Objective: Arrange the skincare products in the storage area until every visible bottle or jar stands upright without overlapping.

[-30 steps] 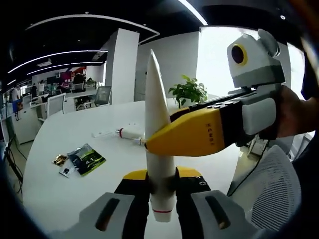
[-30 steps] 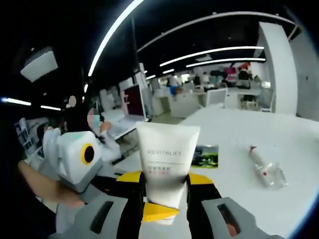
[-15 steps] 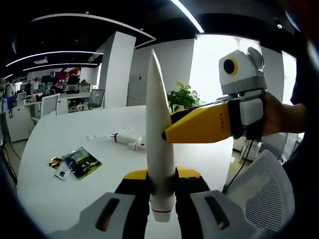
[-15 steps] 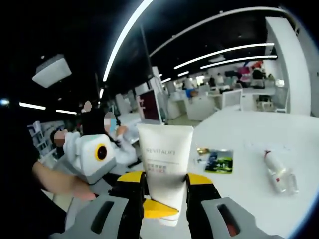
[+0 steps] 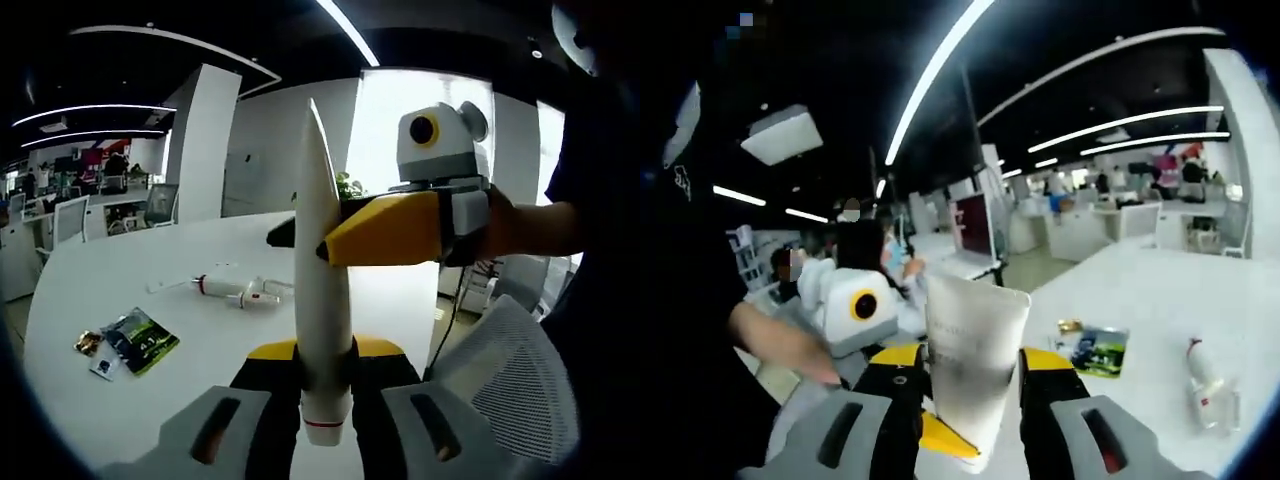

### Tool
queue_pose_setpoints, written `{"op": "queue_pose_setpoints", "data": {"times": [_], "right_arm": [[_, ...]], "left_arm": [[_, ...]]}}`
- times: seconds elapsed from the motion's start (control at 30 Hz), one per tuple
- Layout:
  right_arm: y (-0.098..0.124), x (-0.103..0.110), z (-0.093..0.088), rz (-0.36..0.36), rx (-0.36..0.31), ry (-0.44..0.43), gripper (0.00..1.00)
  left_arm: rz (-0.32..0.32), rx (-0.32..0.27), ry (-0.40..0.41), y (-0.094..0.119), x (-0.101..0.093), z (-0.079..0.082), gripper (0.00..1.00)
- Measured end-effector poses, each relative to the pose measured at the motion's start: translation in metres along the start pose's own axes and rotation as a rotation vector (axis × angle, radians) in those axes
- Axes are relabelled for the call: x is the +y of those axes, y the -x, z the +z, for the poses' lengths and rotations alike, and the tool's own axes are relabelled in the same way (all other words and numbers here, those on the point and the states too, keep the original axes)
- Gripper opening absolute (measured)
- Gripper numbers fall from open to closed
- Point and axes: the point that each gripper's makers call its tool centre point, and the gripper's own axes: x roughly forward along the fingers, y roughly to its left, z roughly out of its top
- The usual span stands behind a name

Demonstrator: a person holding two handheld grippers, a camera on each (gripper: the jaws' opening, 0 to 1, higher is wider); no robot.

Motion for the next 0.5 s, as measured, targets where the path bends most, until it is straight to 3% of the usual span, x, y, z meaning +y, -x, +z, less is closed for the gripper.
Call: {"op": "queue_pose_setpoints", "data": {"times": [0.27,0.5], "right_arm": [[0.003,0.002,0.012,0.127,-0.028,-0.009,0.34],[0.010,0.003,0.022,0.197,-0.022,0.033,0.31]], "left_arm": [[-0.105,-0.027,0.001,0.000,-0.012,0.011,0.14],[-0.137,-0.022,-0.027,-0.001,-0.015,0.014,0.14]]}}
